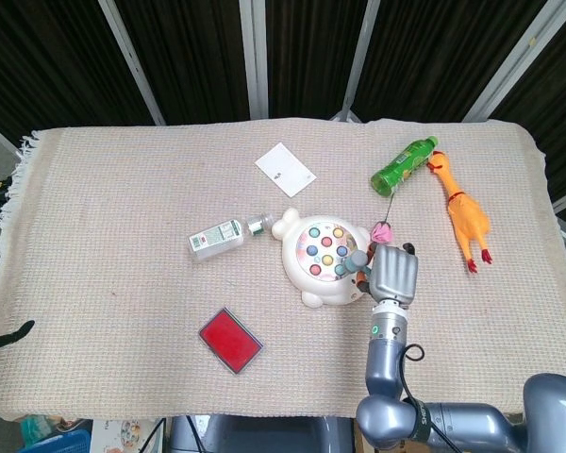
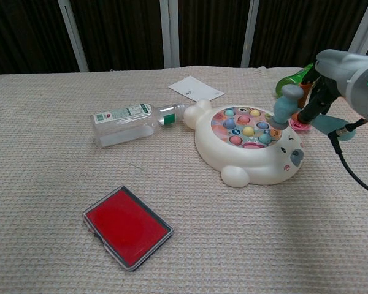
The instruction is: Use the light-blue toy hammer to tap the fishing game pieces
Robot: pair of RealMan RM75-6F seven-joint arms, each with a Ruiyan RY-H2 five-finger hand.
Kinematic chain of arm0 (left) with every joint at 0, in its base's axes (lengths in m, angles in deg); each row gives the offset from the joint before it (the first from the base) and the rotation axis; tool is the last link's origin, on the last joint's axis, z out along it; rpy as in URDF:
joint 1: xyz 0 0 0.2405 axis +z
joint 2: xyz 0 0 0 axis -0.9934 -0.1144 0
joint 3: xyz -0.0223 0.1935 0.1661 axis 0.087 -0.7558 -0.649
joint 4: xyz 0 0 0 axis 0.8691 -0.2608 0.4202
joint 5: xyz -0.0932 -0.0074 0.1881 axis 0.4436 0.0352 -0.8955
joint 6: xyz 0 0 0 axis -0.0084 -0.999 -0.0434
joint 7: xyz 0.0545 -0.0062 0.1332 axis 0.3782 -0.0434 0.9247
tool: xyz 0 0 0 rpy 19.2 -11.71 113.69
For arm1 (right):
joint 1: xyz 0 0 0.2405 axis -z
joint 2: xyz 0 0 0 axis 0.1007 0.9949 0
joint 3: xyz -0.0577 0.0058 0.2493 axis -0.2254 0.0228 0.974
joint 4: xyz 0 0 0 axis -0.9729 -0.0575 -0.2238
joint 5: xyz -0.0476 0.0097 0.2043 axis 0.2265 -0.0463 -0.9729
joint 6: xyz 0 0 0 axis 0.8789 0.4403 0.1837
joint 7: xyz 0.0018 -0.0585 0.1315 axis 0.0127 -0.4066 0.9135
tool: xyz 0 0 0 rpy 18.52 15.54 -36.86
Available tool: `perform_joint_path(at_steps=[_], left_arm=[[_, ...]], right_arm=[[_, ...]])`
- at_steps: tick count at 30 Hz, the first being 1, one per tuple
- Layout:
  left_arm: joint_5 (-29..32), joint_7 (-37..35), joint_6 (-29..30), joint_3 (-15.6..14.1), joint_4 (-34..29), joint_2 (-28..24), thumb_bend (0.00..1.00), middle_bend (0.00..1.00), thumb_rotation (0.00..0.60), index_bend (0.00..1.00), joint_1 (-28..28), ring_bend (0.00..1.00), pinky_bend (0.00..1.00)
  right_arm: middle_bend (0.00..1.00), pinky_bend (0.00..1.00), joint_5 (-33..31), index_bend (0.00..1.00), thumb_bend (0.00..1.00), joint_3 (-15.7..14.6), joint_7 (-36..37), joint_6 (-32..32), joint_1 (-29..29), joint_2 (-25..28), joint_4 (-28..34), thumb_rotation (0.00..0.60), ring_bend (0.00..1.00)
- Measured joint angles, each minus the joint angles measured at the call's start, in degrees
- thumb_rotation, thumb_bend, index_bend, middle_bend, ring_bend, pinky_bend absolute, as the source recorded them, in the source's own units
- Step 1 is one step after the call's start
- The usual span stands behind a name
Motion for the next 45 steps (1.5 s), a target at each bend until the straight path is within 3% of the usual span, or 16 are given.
perform_joint_path(at_steps=[45], left_arm=[[-0.15, -0.60, -0.19, 0.02, 0.27, -0.08, 0.01, 0.00, 0.600, 0.01, -0.06, 0.00, 0.00]], right_arm=[[0.61, 0.19, -0.80, 0.87, 0.51, -1.52, -0.75, -0.80, -2.35, -2.61, -4.67, 0.600, 0.47]])
